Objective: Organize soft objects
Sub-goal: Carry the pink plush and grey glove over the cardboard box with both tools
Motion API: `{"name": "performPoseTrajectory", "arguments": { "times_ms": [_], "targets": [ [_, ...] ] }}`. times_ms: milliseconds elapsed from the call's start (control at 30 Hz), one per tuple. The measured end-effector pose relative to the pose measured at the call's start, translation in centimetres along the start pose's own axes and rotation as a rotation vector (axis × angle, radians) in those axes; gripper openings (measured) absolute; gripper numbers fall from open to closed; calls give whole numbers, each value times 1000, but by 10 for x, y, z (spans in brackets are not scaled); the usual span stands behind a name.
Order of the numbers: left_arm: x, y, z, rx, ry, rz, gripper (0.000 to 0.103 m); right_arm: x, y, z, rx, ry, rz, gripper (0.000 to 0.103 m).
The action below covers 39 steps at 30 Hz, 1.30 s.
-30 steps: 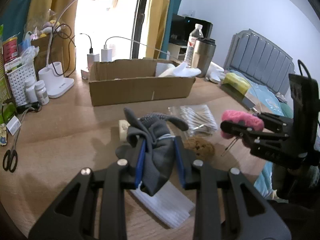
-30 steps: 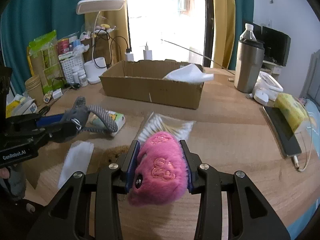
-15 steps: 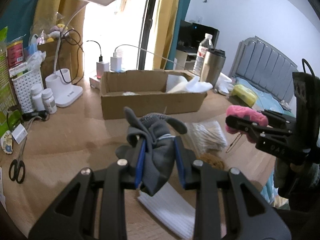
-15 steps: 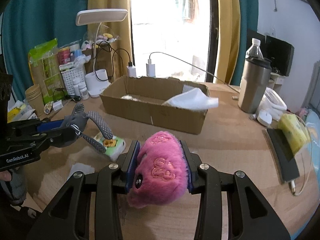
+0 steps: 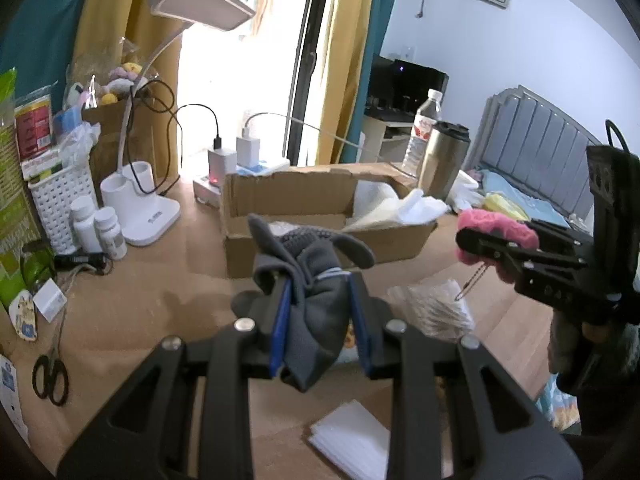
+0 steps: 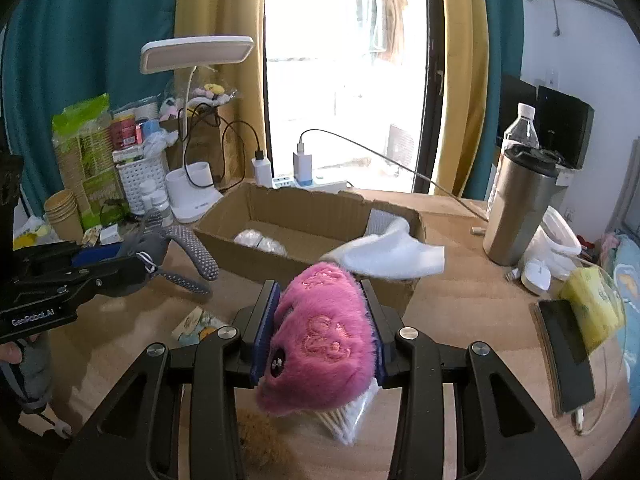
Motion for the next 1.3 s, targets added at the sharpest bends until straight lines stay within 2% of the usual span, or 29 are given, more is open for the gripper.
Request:
{"name": "performPoseTrajectory", "arguments": {
  "times_ms": [367,733,1300],
  "targets": [
    [12,24,-17,-10,18,29,29,23,17,6,13,13,8,41],
    [31,53,-12,23,6,66,29,40,33,18,13,14,26,41],
    [77,74,-19,19,1,57,29,73,52,43,2,7,33,41]
  ]
}}
Point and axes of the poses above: each gripper's, at about its wrist camera, not at the fingertips, and x roughly the way its jaws point, z to its right, y to its top, the point moved 3 cm from there along x, roughly the way its jaws point, and after that the axes turned 2 degrees about z, right-handed, at the moved point
